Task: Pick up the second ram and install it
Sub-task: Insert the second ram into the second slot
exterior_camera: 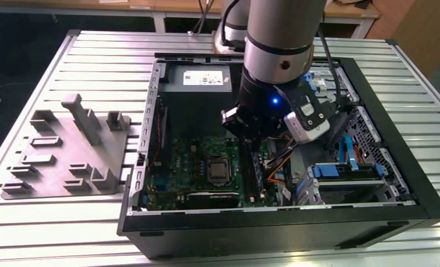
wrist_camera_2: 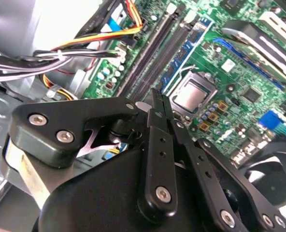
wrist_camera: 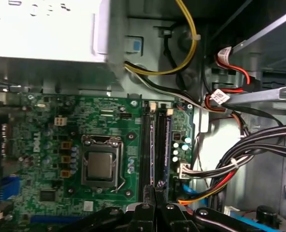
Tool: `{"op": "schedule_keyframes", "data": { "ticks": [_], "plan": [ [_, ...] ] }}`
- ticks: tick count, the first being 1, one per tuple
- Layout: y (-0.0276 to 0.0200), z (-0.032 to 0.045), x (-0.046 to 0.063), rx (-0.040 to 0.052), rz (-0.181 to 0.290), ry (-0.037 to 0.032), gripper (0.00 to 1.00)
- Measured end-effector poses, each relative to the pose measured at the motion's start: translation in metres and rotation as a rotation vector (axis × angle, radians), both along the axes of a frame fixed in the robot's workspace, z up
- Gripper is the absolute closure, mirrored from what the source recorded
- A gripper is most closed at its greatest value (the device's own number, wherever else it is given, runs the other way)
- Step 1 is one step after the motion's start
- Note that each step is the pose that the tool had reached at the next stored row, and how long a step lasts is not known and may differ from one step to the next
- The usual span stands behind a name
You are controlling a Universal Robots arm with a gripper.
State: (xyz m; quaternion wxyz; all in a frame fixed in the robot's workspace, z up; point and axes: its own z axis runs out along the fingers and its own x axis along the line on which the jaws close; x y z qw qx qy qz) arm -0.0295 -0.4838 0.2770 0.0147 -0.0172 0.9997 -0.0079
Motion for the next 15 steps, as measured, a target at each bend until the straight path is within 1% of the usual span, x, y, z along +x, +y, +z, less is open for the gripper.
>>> {"op": "schedule_keyframes", "data": {
  "ticks": [4, 12, 15],
  "plan": [
    [0.0, -0.0073, 0.001, 0.0036, 0.0, -0.0001, 0.88],
    [0.0, -0.0218, 0.001, 0.005, 0.0, 0.0, 0.88],
    [0.0, -0.0258, 0.0, 0.0071, 0.0, 0.0, 0.88]
  ]
}}
